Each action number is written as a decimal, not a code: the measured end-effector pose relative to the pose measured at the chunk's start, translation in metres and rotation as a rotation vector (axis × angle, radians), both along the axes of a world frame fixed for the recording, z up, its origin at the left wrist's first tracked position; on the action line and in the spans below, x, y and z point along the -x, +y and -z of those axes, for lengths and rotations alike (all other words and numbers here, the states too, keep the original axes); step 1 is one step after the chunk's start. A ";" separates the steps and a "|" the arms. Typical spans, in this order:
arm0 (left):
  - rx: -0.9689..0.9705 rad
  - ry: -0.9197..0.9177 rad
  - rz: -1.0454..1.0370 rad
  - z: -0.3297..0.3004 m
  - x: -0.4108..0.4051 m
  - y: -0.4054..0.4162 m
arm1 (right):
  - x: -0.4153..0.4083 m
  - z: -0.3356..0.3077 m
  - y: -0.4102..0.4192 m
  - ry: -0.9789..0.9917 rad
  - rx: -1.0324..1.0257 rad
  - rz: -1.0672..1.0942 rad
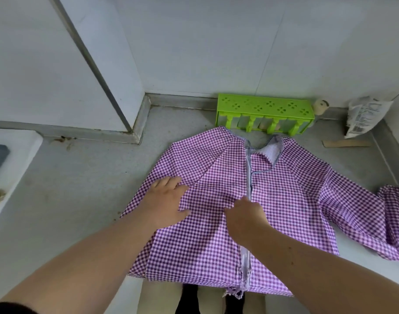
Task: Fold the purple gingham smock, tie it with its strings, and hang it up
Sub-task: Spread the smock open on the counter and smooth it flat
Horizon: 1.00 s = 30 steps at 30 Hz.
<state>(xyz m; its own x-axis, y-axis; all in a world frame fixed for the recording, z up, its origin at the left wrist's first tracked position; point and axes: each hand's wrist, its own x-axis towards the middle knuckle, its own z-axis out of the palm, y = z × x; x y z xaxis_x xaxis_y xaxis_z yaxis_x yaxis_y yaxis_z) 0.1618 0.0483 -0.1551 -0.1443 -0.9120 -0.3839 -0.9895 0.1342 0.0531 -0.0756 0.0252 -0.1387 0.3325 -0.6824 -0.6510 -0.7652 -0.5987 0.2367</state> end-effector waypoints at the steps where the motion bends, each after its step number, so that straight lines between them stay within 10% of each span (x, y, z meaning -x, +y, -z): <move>1: -0.011 0.002 -0.091 -0.001 -0.012 0.006 | -0.003 0.001 -0.003 0.029 0.037 -0.079; 14: -0.185 0.257 -0.697 0.031 -0.084 0.052 | -0.047 0.023 -0.021 -0.115 -0.013 0.198; 26: 0.221 0.215 -0.598 -0.037 -0.110 0.016 | -0.052 0.013 -0.022 -0.080 -0.020 0.179; 30: 0.281 0.217 -0.256 -0.063 -0.118 0.011 | -0.055 0.012 -0.022 -0.075 -0.021 0.191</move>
